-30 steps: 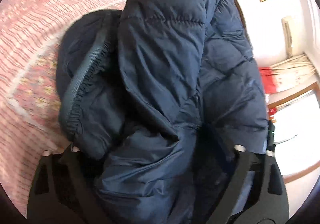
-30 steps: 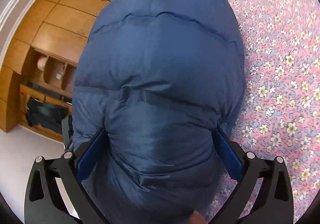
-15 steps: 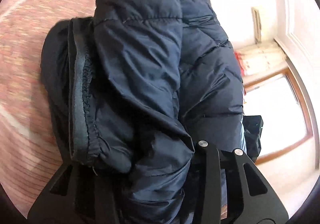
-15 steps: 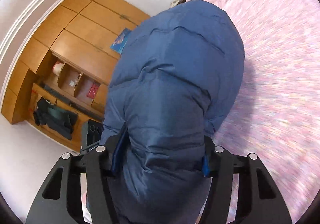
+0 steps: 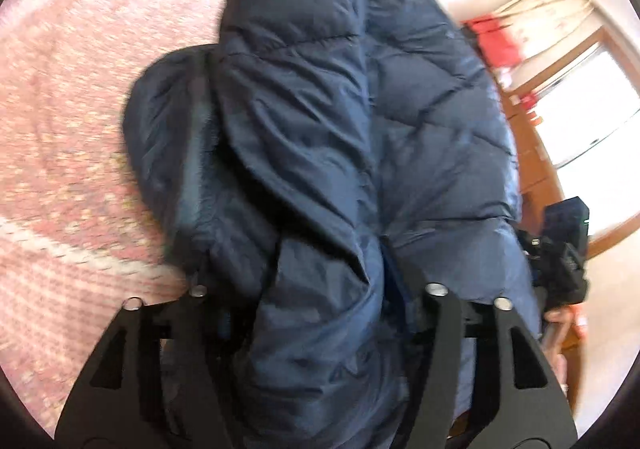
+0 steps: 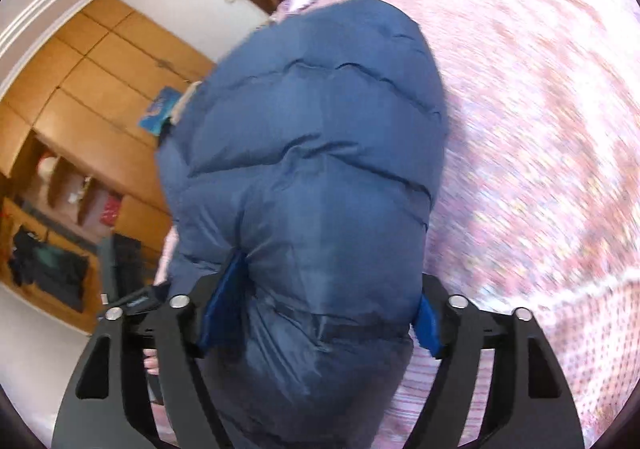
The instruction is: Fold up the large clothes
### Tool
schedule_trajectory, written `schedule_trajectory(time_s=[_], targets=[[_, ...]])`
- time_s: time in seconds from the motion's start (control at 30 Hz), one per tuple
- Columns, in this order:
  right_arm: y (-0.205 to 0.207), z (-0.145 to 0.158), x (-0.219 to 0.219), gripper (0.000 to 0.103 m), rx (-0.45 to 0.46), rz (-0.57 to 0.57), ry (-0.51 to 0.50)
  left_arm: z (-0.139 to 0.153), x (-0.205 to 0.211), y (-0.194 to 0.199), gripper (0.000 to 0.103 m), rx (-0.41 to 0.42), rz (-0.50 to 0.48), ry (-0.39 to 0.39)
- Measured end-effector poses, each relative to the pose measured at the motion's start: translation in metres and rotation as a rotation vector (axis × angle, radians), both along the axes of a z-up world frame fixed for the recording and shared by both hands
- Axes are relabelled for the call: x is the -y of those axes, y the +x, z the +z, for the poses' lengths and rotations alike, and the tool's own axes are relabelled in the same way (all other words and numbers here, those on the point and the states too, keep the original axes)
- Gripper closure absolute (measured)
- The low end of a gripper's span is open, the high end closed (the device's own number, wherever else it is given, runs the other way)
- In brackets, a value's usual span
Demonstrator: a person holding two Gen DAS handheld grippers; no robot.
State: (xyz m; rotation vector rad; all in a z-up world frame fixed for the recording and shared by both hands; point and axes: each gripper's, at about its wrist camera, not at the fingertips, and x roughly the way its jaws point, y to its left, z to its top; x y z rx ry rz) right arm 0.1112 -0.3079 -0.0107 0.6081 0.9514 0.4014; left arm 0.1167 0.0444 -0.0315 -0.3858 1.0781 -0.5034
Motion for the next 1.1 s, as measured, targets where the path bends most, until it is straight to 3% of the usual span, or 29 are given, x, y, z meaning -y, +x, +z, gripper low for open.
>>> schedule_trajectory(time_s=[0.1, 0.2, 0.3, 0.4, 0.5, 0.7, 0.8, 0.87, 0.93, 1.1], targets=[[-0.007, 0.003, -0.007, 0.025, 0.018, -0.024, -0.038, 0.009, -0.008, -0.006, 0.029, 0.022, 0.04, 0.069], [-0.007, 0.002, -0.024, 0.023, 0.017, -0.015, -0.082, 0.019, 0.009, -0.01, 0.027, 0.027, 0.072, 0.122], [0.005, -0.009, -0.048, 0.016, 0.009, 0.003, -0.138, 0.018, 0.007, -0.022, 0.024, 0.043, 0.117, 0.23], [0.016, -0.013, -0.066, 0.012, 0.028, 0.004, -0.22, 0.016, -0.005, -0.03, 0.024, 0.003, 0.157, 0.213], [0.014, -0.005, -0.076, 0.013, 0.028, -0.016, -0.234, 0.023, -0.021, -0.054, 0.025, 0.005, 0.164, 0.193], [-0.021, 0.033, -0.082, 0.017, 0.1, -0.086, -0.349, 0.063, -0.031, -0.084, 0.025, 0.098, 0.148, 0.298], [-0.044, 0.047, -0.093, 0.011, 0.128, -0.101, -0.394, 0.084, -0.023, -0.104, 0.015, 0.147, 0.156, 0.33], [-0.058, 0.049, -0.101, 0.007, 0.136, -0.101, -0.411, 0.099, -0.016, -0.125, 0.014, 0.187, 0.162, 0.351], [-0.076, 0.047, -0.108, 0.007, 0.142, -0.101, -0.431, 0.117, -0.011, -0.135, 0.006, 0.214, 0.169, 0.369], [-0.101, 0.046, -0.123, 0.005, 0.118, -0.109, -0.403, 0.142, -0.009, -0.154, 0.006, 0.247, 0.17, 0.376]])
